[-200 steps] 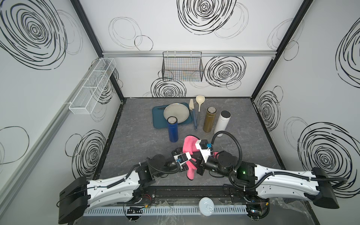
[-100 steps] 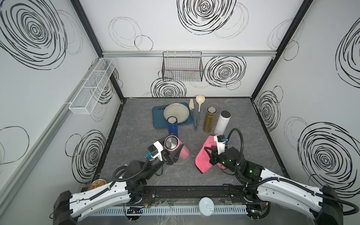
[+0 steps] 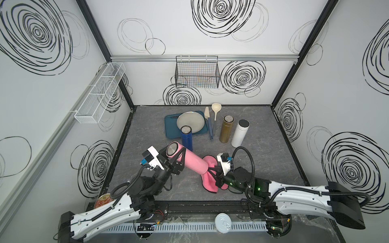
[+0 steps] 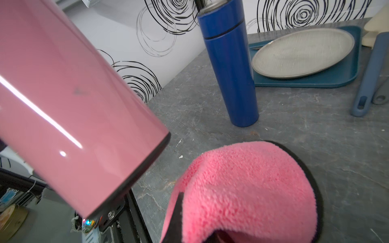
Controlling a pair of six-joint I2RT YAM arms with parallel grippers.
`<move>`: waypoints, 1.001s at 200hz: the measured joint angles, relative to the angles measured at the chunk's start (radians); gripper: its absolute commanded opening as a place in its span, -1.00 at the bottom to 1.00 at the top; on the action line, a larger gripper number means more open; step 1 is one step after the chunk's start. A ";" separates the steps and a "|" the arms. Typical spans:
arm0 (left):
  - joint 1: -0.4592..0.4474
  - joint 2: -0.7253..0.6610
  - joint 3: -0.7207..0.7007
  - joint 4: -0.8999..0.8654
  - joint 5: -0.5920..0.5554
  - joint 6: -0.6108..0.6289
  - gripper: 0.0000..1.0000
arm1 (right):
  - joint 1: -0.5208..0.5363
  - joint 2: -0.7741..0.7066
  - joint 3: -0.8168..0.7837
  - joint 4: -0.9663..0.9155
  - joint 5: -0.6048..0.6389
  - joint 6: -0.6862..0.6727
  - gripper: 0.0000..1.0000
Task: Wipe the surface of the thermos
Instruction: Wipe the dirt from the surface of the thermos.
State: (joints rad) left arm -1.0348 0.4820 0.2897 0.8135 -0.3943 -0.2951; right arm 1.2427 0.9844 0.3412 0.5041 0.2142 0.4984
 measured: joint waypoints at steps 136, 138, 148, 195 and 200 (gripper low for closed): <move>0.001 0.044 0.018 0.068 -0.018 -0.020 -1.00 | 0.041 -0.098 -0.066 0.144 -0.082 -0.092 -1.00; 0.001 0.044 0.018 0.068 -0.017 -0.021 -1.00 | 0.040 -0.100 -0.066 0.145 -0.082 -0.092 -1.00; 0.002 0.043 0.020 0.066 -0.017 -0.021 -1.00 | 0.038 -0.100 -0.066 0.151 -0.088 -0.092 -1.00; 0.002 0.040 0.025 0.053 -0.005 -0.028 -1.00 | 0.080 -0.026 -0.055 0.172 -0.097 -0.111 -1.00; 0.002 0.040 0.025 0.051 -0.003 -0.028 -1.00 | 0.079 -0.024 -0.053 0.172 -0.093 -0.112 -1.00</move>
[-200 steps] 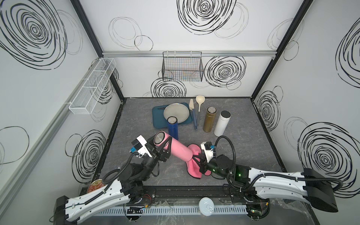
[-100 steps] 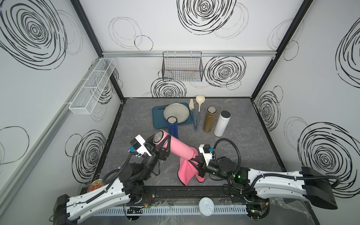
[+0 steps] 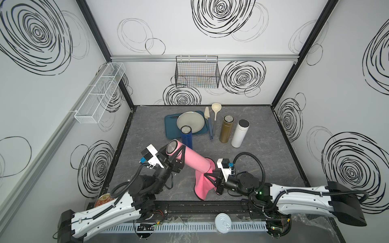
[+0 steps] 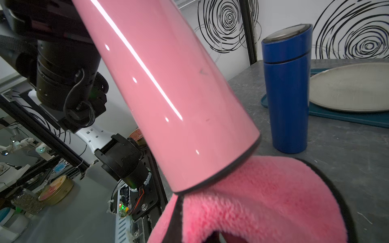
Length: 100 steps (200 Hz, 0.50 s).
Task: Wipe the surface of the thermos
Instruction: Wipe the dirt from the surface of the thermos.
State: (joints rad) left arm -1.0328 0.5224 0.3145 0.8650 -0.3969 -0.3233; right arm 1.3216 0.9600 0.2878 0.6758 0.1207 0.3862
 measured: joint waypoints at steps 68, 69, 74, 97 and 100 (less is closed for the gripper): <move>0.000 0.000 0.011 0.000 0.011 -0.013 -1.00 | -0.081 -0.058 -0.020 0.035 -0.066 0.018 -1.00; 0.000 0.000 0.011 -0.001 0.011 -0.014 -1.00 | -0.079 -0.057 -0.020 0.035 -0.066 0.018 -1.00; 0.000 0.001 0.011 -0.001 0.011 -0.014 -1.00 | -0.061 -0.044 -0.018 0.038 -0.071 0.013 -1.00; 0.000 0.006 0.016 -0.003 0.014 -0.015 -1.00 | -0.022 0.021 -0.003 0.040 -0.093 -0.002 -1.00; 0.000 0.007 0.017 -0.003 0.014 -0.015 -1.00 | -0.021 0.026 -0.002 0.040 -0.093 -0.005 -1.00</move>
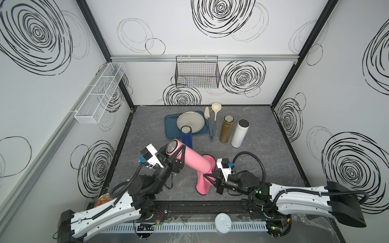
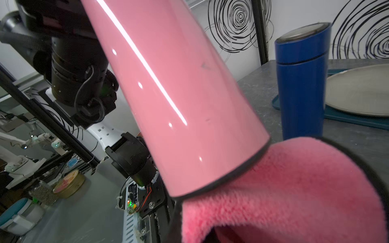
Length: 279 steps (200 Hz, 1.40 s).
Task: Wipe the surface of the thermos
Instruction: Wipe the dirt from the surface of the thermos.
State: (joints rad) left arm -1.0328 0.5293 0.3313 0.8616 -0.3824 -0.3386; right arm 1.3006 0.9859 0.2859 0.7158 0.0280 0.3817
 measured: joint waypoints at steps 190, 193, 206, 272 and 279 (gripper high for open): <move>0.002 -0.009 0.008 -0.003 -0.003 -0.010 -1.00 | -0.117 -0.080 -0.004 0.003 -0.065 -0.001 -1.00; 0.002 -0.009 0.008 -0.003 -0.003 -0.010 -1.00 | -0.108 -0.078 -0.003 0.003 -0.065 -0.002 -1.00; 0.002 -0.009 0.009 -0.002 -0.002 -0.010 -1.00 | -0.056 -0.051 0.006 -0.001 -0.054 -0.013 -1.00; 0.004 -0.012 0.011 -0.004 -0.003 -0.010 -1.00 | -0.038 0.001 0.038 -0.016 -0.063 -0.019 -1.00; 0.004 -0.014 0.011 -0.004 -0.004 -0.010 -1.00 | -0.067 -0.032 0.025 -0.017 -0.066 -0.010 -1.00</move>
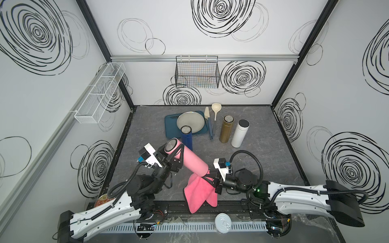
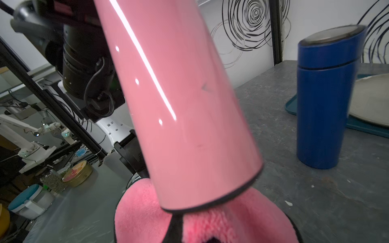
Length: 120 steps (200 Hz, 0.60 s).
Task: Wipe the surface of the thermos
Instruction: Wipe the dirt from the surface of the thermos.
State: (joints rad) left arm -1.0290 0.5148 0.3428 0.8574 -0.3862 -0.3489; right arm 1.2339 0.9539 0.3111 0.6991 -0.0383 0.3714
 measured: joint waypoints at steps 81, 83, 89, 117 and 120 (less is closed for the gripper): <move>0.000 0.002 0.000 -0.003 0.001 -0.003 -1.00 | 0.082 0.124 0.031 0.043 0.000 0.009 -1.00; 0.000 0.003 0.000 -0.003 0.001 -0.003 -1.00 | 0.082 0.128 0.032 0.044 0.000 0.009 -1.00; 0.000 0.005 0.000 -0.006 0.001 -0.003 -1.00 | 0.081 0.137 0.035 0.044 0.000 0.010 -1.00; 0.000 0.000 0.001 -0.009 -0.002 -0.007 -1.00 | 0.065 0.092 0.027 0.023 0.004 0.014 -1.00; 0.000 -0.003 0.001 -0.010 -0.002 -0.007 -1.00 | 0.063 0.079 0.023 0.021 0.005 0.015 -1.00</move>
State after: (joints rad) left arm -1.0290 0.5121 0.3439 0.8478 -0.3882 -0.3557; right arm 1.2968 1.0332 0.3336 0.7200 -0.0334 0.3862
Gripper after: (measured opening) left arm 0.680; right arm 0.069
